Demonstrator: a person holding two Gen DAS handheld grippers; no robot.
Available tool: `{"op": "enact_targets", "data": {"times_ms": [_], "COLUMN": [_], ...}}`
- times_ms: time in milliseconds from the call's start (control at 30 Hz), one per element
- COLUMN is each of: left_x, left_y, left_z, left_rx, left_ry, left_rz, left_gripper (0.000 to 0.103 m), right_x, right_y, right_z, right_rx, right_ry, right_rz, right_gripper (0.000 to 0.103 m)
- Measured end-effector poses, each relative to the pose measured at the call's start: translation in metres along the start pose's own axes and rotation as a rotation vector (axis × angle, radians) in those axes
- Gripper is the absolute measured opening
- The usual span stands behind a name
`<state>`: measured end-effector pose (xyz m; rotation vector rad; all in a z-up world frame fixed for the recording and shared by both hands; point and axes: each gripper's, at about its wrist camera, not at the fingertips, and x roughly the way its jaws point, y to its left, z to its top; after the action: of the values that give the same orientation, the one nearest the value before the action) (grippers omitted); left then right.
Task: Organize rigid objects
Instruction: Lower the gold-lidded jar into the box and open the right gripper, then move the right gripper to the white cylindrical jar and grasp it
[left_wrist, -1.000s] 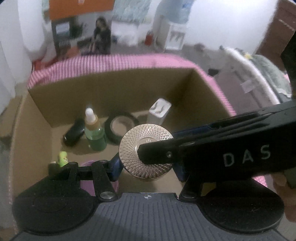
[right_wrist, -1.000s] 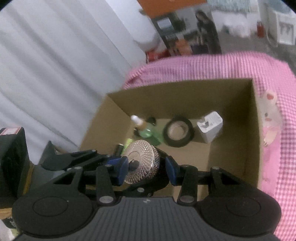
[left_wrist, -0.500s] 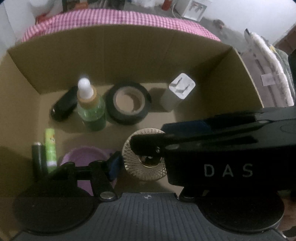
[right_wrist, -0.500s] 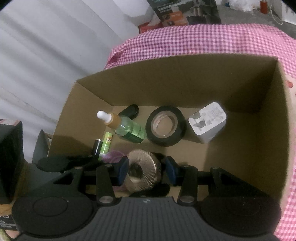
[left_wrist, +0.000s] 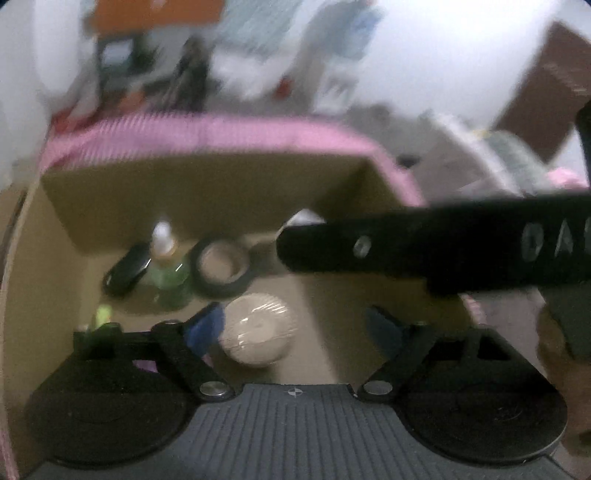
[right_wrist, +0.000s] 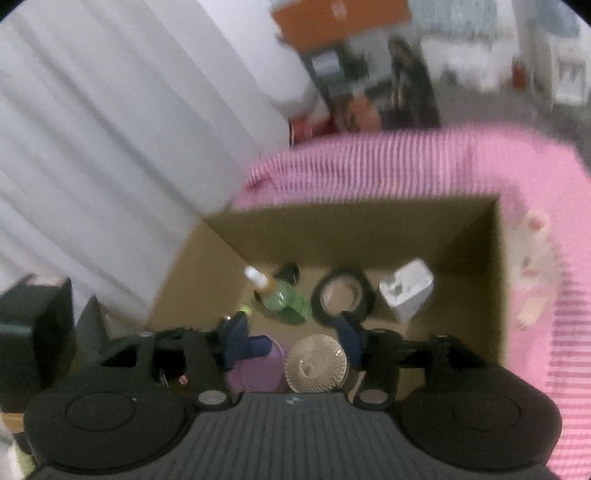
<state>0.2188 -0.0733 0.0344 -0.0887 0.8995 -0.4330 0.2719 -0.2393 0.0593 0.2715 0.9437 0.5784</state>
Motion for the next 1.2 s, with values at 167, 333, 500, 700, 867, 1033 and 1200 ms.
{"op": "enact_targets", "data": {"times_ms": [167, 333, 500, 700, 867, 1033, 1200], "left_x": [-0.054, -0.097, -0.122, -0.137, -0.137, -0.121, -0.096], "left_y": [-0.021, -0.030, -0.020, 0.010, 0.041, 0.063, 0.068], "left_z": [-0.022, -0.054, -0.091, -0.120, -0.132, -0.139, -0.139], "left_rx": [0.124, 0.138, 0.144, 0.098, -0.020, -0.057, 0.032], "left_ry": [-0.147, -0.200, -0.195, -0.227, -0.212, -0.201, -0.174], "left_rz": [-0.046, -0.049, -0.056, 0.000, -0.028, 0.025, 0.197], "left_gripper": [0.098, 0.099, 0.103, 0.103, 0.103, 0.103, 0.103], "right_x": [-0.074, -0.132, -0.155, -0.129, -0.093, -0.055, -0.016], "right_y": [0.036, 0.070, 0.092, 0.096, 0.096, 0.112, 0.120], "right_z": [-0.024, -0.060, -0.100, -0.134, -0.144, -0.147, -0.145], "right_rx": [-0.097, -0.144, -0.162, -0.099, -0.016, 0.003, 0.027], "right_ry": [-0.211, -0.389, -0.481, -0.433, -0.335, -0.240, -0.166], "right_rz": [-0.053, -0.048, -0.037, 0.021, 0.074, 0.096, 0.100], "right_gripper": [0.084, 0.103, 0.103, 0.103, 0.103, 0.099, 0.090]}}
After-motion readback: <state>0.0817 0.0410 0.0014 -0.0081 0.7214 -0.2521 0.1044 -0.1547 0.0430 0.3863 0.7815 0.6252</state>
